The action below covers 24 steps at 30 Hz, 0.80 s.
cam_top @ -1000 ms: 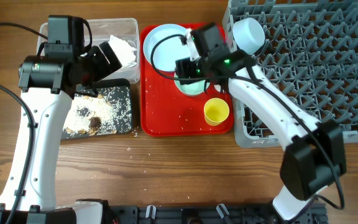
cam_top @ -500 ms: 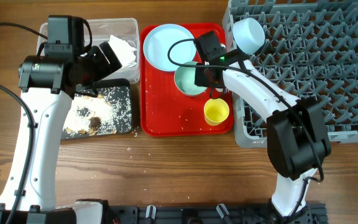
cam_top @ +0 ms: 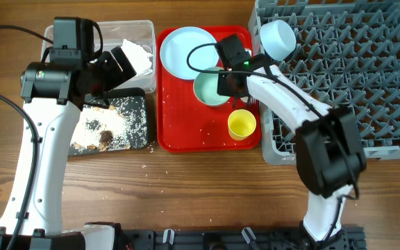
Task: Sort waste into correct bins and load items into the dishwasher rack
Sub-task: 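Reach the right gripper to the mint-green bowl and grasp its rim, then place the mint-green bowl into the dish rack with the right gripper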
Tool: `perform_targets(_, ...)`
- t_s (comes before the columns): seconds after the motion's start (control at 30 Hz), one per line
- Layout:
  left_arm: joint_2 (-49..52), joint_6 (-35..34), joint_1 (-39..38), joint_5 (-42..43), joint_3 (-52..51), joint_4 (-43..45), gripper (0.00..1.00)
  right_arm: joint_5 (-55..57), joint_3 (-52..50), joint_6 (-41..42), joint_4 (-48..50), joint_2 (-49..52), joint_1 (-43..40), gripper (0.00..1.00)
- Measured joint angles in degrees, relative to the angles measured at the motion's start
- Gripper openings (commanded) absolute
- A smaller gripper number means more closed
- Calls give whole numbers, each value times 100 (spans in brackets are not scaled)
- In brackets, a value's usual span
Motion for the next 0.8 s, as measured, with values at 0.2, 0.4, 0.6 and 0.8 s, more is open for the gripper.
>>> perform_targets(0.2, 0, 0, 0, -2, 0, -2, 100, 1309, 247, -22, -835, -1847, -9, 4)
perform_targets(0.4, 0, 0, 0, 0, 0, 0, 100, 3965, 376, 490, -2437, -3464, -103, 4)
perform_targets(0.6, 0, 0, 0, 0, 0, 0, 100, 5051, -33, 435, -2435, -2896, -326, 4)
perform_targets(0.8, 0, 0, 0, 0, 0, -2, 100, 6063, -136, -1674, -1379, -1322, -363, 5)
